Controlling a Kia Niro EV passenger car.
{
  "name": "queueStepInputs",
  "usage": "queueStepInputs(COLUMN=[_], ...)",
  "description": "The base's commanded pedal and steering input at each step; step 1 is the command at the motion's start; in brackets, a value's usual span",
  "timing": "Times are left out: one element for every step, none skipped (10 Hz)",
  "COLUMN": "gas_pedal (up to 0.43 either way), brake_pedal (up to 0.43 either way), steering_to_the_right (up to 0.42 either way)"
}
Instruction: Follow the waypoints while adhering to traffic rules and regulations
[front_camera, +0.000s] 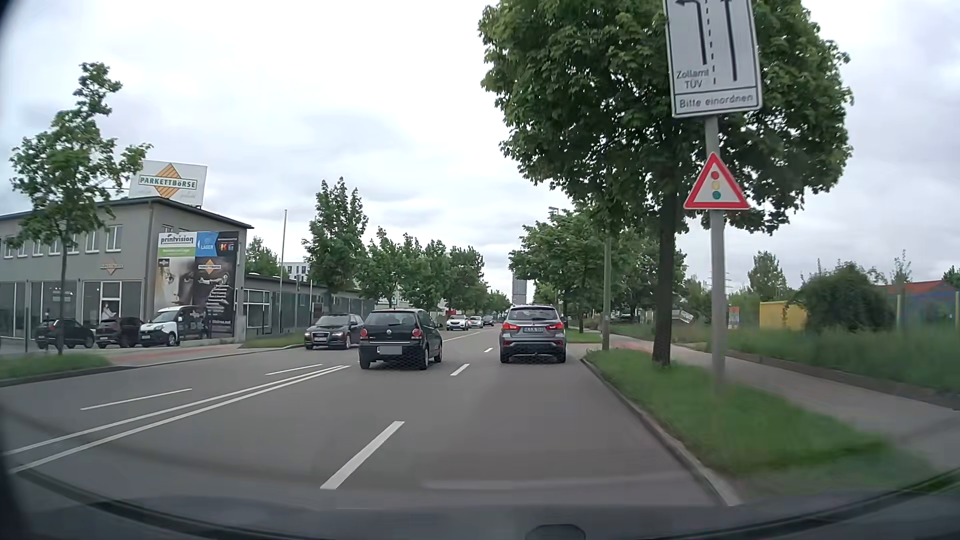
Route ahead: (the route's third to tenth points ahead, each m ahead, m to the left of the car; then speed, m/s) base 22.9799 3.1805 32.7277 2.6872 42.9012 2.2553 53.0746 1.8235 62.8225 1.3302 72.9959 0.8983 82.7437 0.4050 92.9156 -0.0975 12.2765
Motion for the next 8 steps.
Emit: queueStepInputs(gas_pedal=[0.157,0.157,0.157,0.157,0.157,0.157,0.157,0.157], brake_pedal=[0.000,0.000,0.000,0.000,0.000,0.000,0.000,0.000], steering_to_the_right=[0.015,0.020,0.023,0.023,0.023,0.023,0.022,0.017])
